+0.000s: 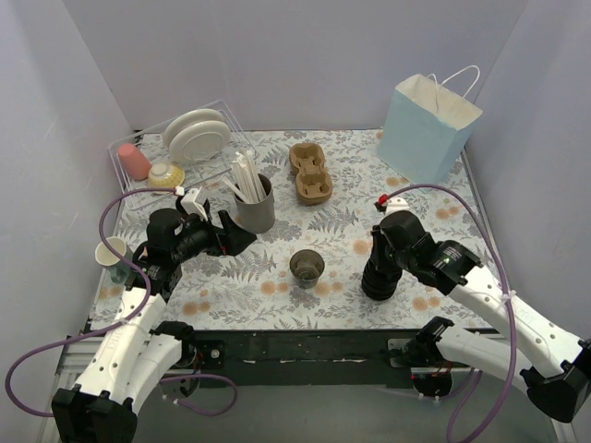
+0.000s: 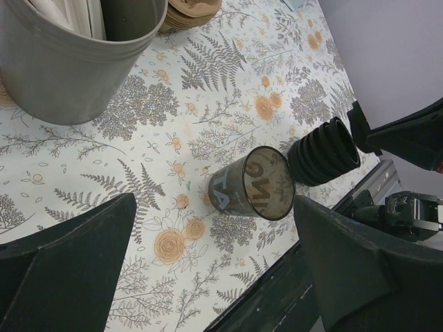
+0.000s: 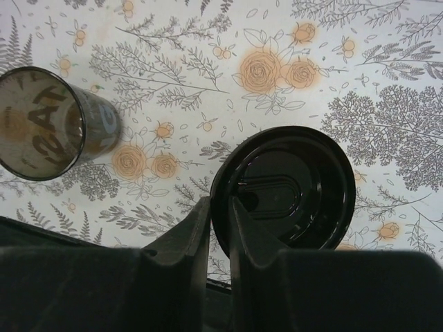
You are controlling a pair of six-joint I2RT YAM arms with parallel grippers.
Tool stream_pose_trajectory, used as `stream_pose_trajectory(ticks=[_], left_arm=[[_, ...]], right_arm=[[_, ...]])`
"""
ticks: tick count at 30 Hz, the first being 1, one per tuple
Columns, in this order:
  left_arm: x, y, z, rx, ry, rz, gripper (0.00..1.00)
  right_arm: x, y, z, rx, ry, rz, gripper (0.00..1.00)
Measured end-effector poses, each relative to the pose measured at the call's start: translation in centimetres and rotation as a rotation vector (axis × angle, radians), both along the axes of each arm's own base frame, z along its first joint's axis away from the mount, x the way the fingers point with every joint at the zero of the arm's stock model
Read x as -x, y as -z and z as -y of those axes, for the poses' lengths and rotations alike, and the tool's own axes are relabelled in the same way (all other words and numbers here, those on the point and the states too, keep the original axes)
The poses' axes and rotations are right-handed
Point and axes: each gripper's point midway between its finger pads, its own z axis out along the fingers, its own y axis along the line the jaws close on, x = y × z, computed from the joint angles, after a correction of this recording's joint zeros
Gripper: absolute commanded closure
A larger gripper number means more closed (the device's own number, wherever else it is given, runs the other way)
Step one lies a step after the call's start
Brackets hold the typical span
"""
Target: Pack the takeout coffee
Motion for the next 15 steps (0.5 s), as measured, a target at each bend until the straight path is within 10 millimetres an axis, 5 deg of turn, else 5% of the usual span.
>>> stream_pose_trajectory(ticks=[8, 15], left_arm=[[0.1, 0.0, 0.1, 0.005, 0.004, -0.004, 0.06], [0.5, -1.4, 1.9, 0.116, 0.055, -0.056, 0.14]], right_arm=[[-0.3, -4.2, -0.6, -0.098, -0.004, 0.089, 0.83], [0.7, -10.2, -4.1, -0.415, -0.108, 0.198, 0.85]])
